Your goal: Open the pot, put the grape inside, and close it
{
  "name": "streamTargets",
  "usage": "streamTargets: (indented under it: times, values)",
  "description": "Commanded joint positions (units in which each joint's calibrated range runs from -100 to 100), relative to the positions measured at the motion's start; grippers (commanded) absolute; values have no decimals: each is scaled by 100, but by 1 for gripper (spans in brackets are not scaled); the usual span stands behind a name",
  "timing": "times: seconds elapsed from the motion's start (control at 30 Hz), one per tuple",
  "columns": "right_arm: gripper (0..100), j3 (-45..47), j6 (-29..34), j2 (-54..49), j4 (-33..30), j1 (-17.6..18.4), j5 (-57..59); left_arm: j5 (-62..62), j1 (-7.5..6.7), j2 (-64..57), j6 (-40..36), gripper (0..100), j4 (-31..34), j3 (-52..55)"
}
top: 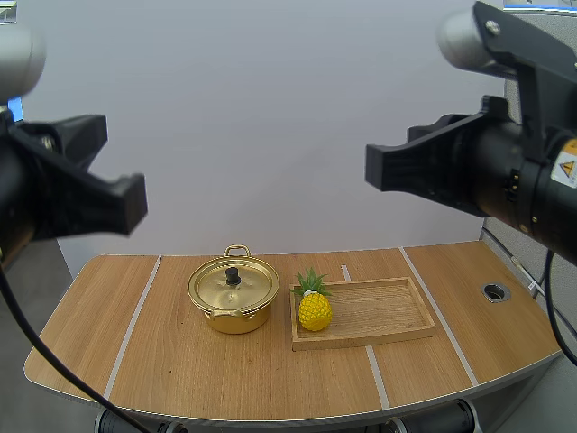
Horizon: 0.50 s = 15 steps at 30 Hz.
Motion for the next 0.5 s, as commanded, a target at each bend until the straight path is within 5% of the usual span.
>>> streamTargets:
  times: [0.0, 0.27, 0.47]
  values:
    - [0, 22, 66, -241, -47, -133, -443, -345, 71, -200, -151, 0, 66, 264]
    - [0, 131, 126, -451, -58, -301, -955, -898, 252, -291, -392, 0, 117, 962]
    - [0, 804, 146, -451, -256, -301, -1511, -1253, 252, -291, -559, 0, 103, 1500]
